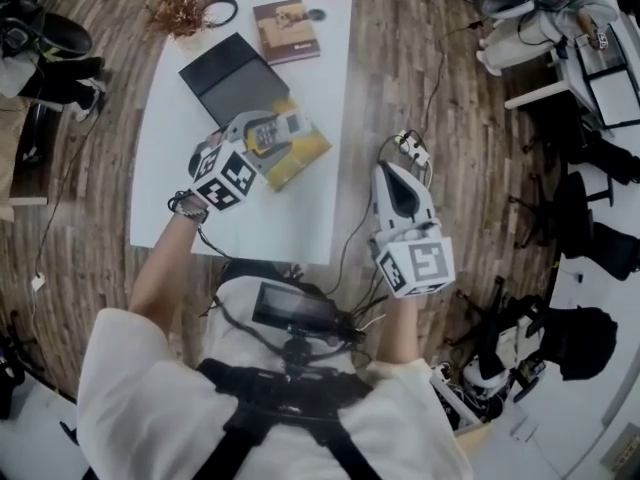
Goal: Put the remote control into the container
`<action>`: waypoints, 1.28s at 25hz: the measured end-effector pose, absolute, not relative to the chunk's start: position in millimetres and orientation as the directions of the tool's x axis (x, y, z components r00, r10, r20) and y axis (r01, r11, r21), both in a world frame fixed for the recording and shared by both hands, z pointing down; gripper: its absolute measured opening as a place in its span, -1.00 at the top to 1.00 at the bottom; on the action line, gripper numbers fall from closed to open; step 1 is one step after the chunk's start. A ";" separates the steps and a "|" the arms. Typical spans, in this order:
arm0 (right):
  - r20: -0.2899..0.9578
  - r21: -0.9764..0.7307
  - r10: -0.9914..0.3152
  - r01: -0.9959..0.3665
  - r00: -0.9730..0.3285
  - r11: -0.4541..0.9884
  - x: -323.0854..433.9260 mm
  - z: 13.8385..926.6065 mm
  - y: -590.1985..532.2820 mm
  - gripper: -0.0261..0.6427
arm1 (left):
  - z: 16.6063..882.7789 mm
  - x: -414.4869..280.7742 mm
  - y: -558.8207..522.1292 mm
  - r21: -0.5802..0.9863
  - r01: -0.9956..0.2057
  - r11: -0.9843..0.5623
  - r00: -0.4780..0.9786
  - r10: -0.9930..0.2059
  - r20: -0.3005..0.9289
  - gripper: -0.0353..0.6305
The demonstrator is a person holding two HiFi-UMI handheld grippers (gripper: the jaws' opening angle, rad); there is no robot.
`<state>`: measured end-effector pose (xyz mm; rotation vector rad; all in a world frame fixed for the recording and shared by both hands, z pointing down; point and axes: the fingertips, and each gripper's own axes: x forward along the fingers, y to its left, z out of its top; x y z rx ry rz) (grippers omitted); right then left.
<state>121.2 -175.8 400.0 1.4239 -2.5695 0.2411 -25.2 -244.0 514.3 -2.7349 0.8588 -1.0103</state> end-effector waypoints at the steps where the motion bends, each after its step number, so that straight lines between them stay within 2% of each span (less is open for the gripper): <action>1: 0.252 -0.050 -0.820 -0.853 -0.514 0.519 120.5 402.5 -178.1 0.91 | 520.4 -25.0 -246.4 -0.275 -0.463 -0.843 0.620 -0.529 0.579 0.16; 10: 0.272 -0.066 -0.830 -0.870 -0.486 0.488 116.3 418.6 -197.4 0.91 | 582.3 -28.2 -265.8 -0.262 -0.376 -0.889 0.570 -0.445 0.691 0.16; 19: 0.308 -0.093 -0.832 -0.885 -0.461 0.456 119.6 438.0 -209.1 0.91 | 630.6 -22.2 -270.9 -0.186 -0.312 -0.932 0.539 -0.335 0.773 0.16; 32: 0.351 -0.112 -0.831 -0.901 -0.431 0.420 123.1 457.0 -213.8 0.91 | 693.2 -27.4 -273.3 -0.168 -0.204 -0.964 0.409 -0.240 0.881 0.16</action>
